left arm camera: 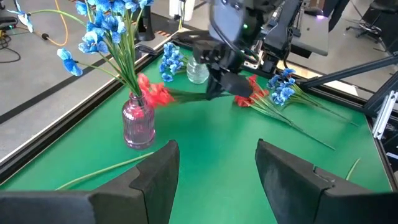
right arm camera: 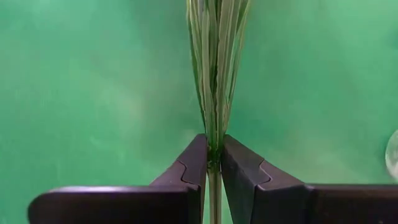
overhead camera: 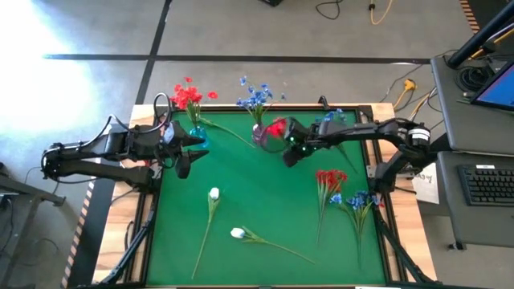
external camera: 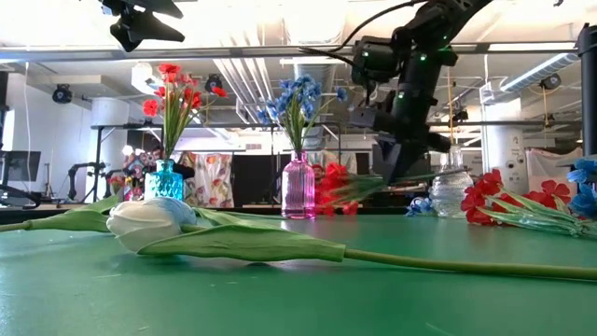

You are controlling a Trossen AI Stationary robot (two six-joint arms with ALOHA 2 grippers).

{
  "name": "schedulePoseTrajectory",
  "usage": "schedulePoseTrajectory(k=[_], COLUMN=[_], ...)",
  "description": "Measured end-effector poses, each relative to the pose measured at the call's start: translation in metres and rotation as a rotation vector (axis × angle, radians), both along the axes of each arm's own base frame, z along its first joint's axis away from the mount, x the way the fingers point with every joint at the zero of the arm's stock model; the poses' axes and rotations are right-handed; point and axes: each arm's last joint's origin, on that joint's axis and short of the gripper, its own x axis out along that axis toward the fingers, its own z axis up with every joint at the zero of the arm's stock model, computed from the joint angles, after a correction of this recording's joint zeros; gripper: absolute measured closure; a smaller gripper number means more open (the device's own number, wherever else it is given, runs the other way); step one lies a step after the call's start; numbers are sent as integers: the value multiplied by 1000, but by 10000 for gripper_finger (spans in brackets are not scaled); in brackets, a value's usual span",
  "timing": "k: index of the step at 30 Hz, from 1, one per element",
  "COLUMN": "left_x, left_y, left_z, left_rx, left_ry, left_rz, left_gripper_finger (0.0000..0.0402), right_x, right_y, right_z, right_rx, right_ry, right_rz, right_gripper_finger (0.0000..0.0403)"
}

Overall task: Sort flowers into vase by color
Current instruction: Put the top red flowers into the blue vase

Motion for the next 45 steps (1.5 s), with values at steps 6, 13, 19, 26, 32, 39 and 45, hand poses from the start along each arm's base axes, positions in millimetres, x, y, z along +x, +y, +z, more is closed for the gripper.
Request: schedulePoseTrajectory(k=[6,13,19,26,32,39,45], left_x=[0,0,0,0,0,0,1], left_y=[0,0,0,0,0,0,0], left_z=[0,0,0,0,0,-1,-2], left_rx=[0,8,6,7,6,6,6], left_ry=[0,3,3,3,6,10,18], left_rz=[0,-4,-6,-6,-6,-5,-6], left_gripper_finger=[203,203,203,203,203,203,203], right_x=[7,12,13,27,36,36,39], right_y=[24,35,34,28,24,12,5], right_z=[0,-2,-3,-19,-41,-47,-60], right_rx=[13,10,-6,-83,-99,-137,-148], right_ry=[-17,-28,-26,-33,-11,17,39], right_rz=[32,59,103,149,174,151,160], right_gripper_finger=[365,300,217,145,130,207,296])
